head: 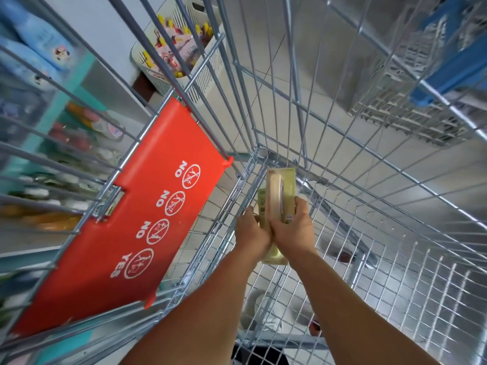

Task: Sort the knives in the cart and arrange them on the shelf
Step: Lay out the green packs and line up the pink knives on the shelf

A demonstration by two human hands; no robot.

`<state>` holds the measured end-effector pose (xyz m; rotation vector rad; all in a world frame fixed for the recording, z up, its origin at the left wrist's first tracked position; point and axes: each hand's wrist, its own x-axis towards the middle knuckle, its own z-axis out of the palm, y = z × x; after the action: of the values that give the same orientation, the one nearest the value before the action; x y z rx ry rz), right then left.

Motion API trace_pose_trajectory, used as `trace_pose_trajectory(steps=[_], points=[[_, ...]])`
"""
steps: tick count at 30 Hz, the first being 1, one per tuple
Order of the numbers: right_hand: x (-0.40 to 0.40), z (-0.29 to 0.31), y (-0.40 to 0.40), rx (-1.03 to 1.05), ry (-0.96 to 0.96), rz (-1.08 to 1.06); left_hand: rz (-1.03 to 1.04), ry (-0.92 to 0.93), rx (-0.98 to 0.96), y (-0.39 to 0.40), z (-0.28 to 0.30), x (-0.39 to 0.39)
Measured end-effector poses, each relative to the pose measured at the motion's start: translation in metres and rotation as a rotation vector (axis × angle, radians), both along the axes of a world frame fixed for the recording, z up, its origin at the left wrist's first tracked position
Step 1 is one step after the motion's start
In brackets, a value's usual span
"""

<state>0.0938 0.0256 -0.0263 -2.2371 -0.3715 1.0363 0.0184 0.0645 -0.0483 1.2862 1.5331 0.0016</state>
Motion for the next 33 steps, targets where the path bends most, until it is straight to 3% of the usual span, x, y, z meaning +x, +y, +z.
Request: trace_pose_trajectory(steps=[6, 12, 17, 24, 33], points=[[-0.004, 0.002, -0.01, -0.028, 0.127, -0.038, -0.123, 0.039, 0.013, -0.009, 0.004, -0.002], [0.012, 0.025, -0.019, -0.024, 0.211, 0.029, -0.026, -0.081, -0.225, -0.017, 0.036, -0.013], [0.014, 0.065, -0.024, 0.087, 0.309, 0.029, 0.151, -0.191, -0.231, -0.022, 0.089, -0.019], [0.008, 0.173, -0.042, 0.371, 0.399, 0.106, 0.274, -0.209, 0.072, -0.047, 0.189, -0.032], [-0.046, 0.301, -0.041, 0.641, 0.338, 0.241, 0.45, -0.179, 0.542, -0.067, 0.31, -0.084]])
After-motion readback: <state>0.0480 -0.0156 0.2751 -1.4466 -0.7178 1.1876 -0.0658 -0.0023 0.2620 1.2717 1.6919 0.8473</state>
